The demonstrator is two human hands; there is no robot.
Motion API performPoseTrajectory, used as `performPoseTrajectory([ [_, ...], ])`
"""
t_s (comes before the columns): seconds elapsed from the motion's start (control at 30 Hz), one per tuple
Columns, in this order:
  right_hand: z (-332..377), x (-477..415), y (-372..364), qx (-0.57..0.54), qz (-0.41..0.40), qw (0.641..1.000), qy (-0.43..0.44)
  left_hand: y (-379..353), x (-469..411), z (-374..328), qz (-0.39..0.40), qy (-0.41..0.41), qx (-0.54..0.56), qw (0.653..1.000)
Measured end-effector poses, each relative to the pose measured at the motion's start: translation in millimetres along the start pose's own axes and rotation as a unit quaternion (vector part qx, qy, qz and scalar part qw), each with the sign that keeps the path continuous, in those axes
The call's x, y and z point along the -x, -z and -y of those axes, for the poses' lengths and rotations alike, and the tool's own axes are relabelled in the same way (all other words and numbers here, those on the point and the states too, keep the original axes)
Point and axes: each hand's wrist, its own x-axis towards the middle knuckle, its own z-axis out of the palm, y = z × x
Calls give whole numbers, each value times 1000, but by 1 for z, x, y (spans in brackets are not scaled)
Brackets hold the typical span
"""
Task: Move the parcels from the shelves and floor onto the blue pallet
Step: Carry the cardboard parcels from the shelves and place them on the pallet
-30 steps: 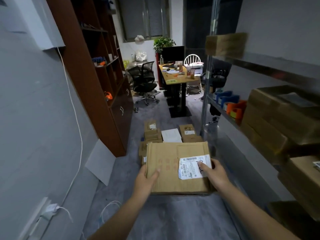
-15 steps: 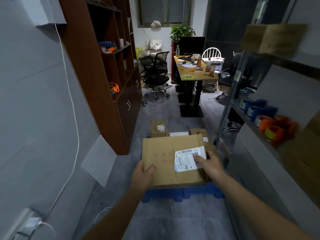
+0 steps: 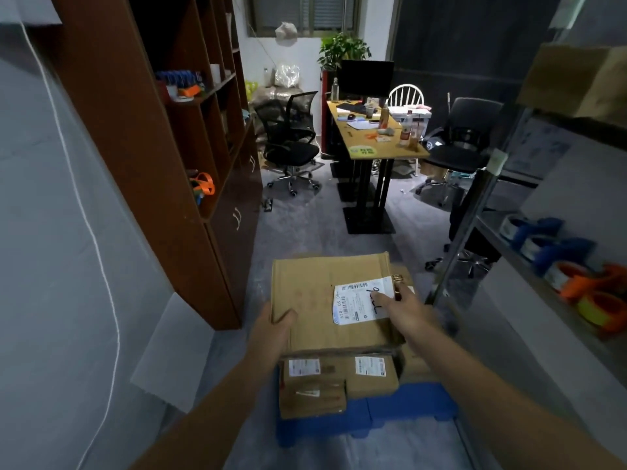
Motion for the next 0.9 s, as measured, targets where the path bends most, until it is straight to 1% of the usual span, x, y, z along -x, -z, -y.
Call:
performPoseTrajectory([
  [0.1,3,-37,-12,24,-17,1000,-8,-7,-34,-3,5,9,-15,1000],
  [0.2,2,-80,-31,2,7,1000,-18,-14,-71,0,-2,9,-23,1000],
  [0.4,1,-171,-60,-46,50,997,-46,-23,-150,-7,-4,44,-72,996],
  [0.53,-1,-228,-76,-54,72,994,-59,-36,-209,-3,-9,55,-79,995],
  [0.63,-4,-262,-86,-53,67,994,-73,-45,-247,8,-3,79,-80,994],
  [0.77,-26,-303,-107,-48,54,991,-108,-55,-288,35,-1,102,-69,992],
  [0.83,-41,-324,-122,-34,65,989,-129,-58,-310,52,6,121,-68,990],
  [0.9,-60,-347,-142,-16,93,983,-156,-61,-335,77,13,151,-60,987],
])
